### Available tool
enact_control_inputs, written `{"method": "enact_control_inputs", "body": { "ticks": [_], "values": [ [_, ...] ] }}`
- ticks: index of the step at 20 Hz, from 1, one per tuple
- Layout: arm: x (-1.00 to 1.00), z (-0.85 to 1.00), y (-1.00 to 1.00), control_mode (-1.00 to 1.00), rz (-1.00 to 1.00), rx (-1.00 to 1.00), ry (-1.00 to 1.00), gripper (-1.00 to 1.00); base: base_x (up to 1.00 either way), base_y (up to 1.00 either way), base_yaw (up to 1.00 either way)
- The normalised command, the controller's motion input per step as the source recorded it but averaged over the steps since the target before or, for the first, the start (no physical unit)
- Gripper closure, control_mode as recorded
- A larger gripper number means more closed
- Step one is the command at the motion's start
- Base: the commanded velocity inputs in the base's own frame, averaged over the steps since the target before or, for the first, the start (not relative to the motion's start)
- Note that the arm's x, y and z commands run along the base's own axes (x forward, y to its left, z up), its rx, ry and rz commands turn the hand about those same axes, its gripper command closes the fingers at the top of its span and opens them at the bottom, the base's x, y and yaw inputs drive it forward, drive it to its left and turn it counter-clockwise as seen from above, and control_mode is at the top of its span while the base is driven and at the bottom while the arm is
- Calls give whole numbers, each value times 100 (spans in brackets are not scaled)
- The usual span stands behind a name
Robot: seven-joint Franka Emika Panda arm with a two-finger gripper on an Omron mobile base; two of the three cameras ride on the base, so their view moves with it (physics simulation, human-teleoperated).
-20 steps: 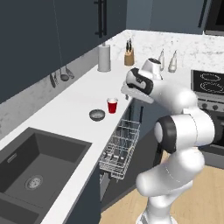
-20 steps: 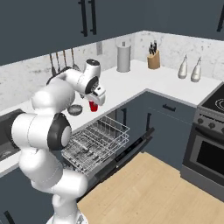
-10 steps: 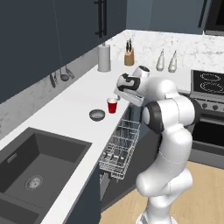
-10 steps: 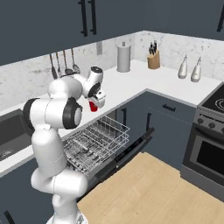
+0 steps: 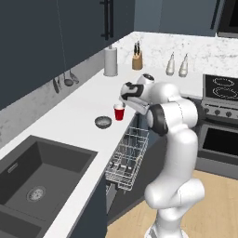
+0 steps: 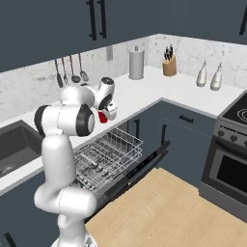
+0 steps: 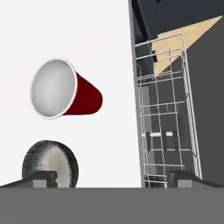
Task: Pick up the cup and bowl from the counter, place them in the dishwasher, and close the dishwasher door.
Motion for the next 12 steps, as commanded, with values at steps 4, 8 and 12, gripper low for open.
{"method": "enact_control_inputs", "body": {
  "ticks": [4,8,12],
  "values": [
    [56,-26,2,-100,0,0,-1,-100,0,0,0],
    [50,-30,4,-100,0,0,-4,-100,0,0,0],
    [33,-29,10,-100,0,0,-7,-100,0,0,0]
  ]
}}
